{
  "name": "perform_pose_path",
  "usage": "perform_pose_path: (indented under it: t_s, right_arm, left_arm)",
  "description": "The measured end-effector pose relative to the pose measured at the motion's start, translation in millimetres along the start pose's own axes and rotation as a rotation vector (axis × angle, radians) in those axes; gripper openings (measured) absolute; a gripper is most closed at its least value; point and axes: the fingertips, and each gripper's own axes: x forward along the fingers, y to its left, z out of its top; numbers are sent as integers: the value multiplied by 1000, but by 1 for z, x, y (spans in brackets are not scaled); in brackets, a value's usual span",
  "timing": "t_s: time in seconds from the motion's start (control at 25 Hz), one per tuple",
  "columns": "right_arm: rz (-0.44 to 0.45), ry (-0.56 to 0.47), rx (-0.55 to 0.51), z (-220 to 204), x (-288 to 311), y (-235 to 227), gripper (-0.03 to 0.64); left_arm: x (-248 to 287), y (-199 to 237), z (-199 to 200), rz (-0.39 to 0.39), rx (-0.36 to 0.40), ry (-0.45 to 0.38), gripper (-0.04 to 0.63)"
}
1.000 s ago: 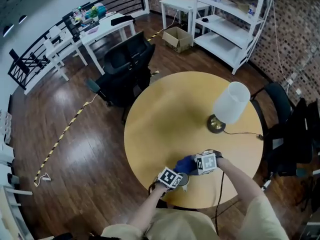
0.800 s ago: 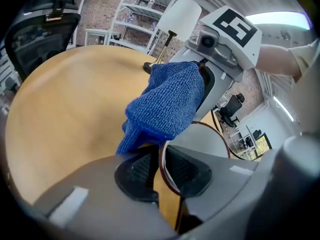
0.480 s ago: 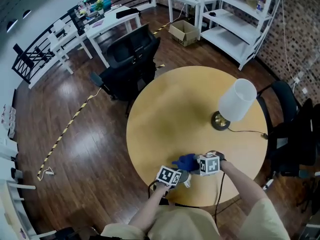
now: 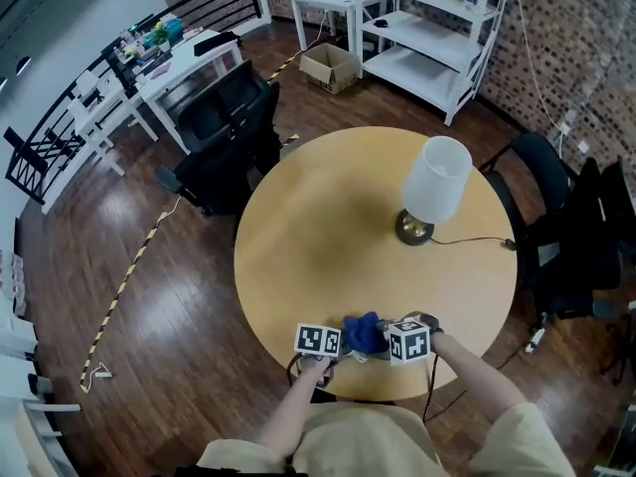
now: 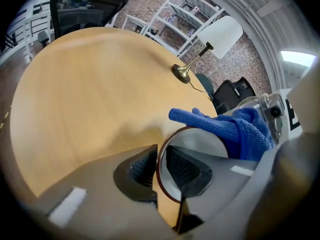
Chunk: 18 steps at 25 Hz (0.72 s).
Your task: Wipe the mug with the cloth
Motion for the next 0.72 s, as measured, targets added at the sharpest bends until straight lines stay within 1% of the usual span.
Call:
perform_pose_path:
  t_s: [0.16,0.24,0.28,0.32,0.36,0.48,0.52,0.56,0.6,0.64,0.68,0.72]
  right_arm:
    - [48,62,-63,-1,8,22,78]
    - [41,81,-59,-8,8,27,78]
    - [11,68,-22,-13,4,23,78]
    - [-40,38,44,-18,-3,15,78]
    - [-110,-7,137,-24,-15,5,78]
    - [-357,-163,452,-33,-62,-25,79]
    - [-423,-218,538,-30,-77,-30,79]
    - [-472,-277,608,-23,-90,-33,79]
    - [-500,-336,652,-10,-98,-33,80]
    - [-512,-380,662,5,-101,-32,79]
    - [-516,-391,634,20,-98,-30,78]
    - [-520,-360,574,32,-90,-28,78]
  left_arm:
    - [2,-5,2,-9,31,27,45]
    - [3,-8,1,-9,53,54,48]
    - [4,-9,0,-3,51,65,43]
    - [6,-7,-2,3,33,73,35]
    - [7,-5,-3,7,2,78,28]
    - [8,0,-4,4,-94,82,27]
    - [8,2,-4,4,-122,83,27]
    - [8,2,-3,3,-154,82,27]
    - [8,2,-3,2,-186,82,28]
    - [9,2,-3,-1,-214,82,28]
    - [10,2,-3,-5,-238,84,28]
    - [11,1,-5,-11,-260,88,28]
